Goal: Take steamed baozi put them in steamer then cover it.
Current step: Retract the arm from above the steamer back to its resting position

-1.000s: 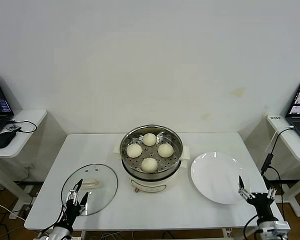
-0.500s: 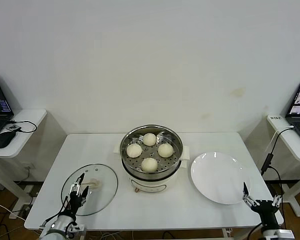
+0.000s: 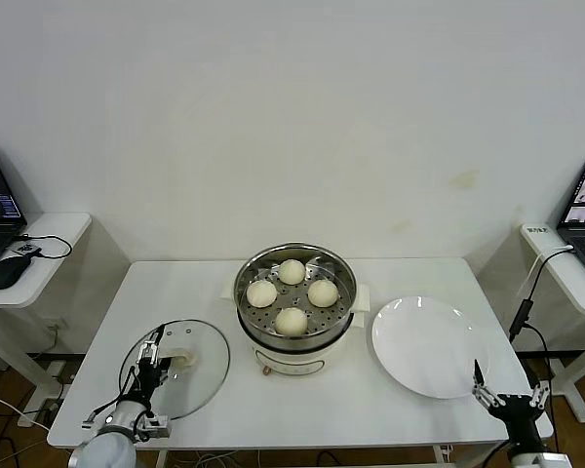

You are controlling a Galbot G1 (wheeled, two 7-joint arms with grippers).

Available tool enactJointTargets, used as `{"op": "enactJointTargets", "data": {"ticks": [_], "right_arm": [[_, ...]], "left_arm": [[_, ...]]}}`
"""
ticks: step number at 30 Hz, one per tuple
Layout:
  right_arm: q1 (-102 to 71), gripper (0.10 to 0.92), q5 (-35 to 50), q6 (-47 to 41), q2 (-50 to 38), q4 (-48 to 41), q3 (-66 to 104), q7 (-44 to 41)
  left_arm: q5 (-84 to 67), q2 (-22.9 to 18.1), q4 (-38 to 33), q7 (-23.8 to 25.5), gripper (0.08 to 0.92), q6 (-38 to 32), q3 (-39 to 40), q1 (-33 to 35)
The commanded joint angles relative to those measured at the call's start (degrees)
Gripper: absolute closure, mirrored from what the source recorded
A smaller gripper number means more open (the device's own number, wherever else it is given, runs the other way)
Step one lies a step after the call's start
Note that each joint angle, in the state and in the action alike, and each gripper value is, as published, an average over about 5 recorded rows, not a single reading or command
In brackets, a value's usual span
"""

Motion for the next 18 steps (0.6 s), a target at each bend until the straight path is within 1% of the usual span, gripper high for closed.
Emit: {"op": "enactJointTargets", "data": {"ticks": [1,5,8,18], "right_arm": [[0.0,0.203,-0.3,0.1,0.3,-0.4,-0.2,0.1],[0.4,0.203,-0.5,0.1,0.5,-0.8,-0.7,0.1],[0.5,0.203,-0.6,0.1,0.6,-0.9,-0.9,0.1],[0.6,0.203,-0.7,0.1,0.7,-1.0,-1.1,0.2]], "left_arm": [[0.0,0.0,2.5,0.0,0.177,0.1,0.3,-2.3],[-0.1,-0.2,3.0,0.1,0.205,0.1,0.3,-2.5],[-0.1,-0.3,3.2,0.1,0.278,0.0,0.5,-2.5],[-0.3,-0.6,5.0,-1.1,0.573,-0.1,0.4,-2.5]]}}
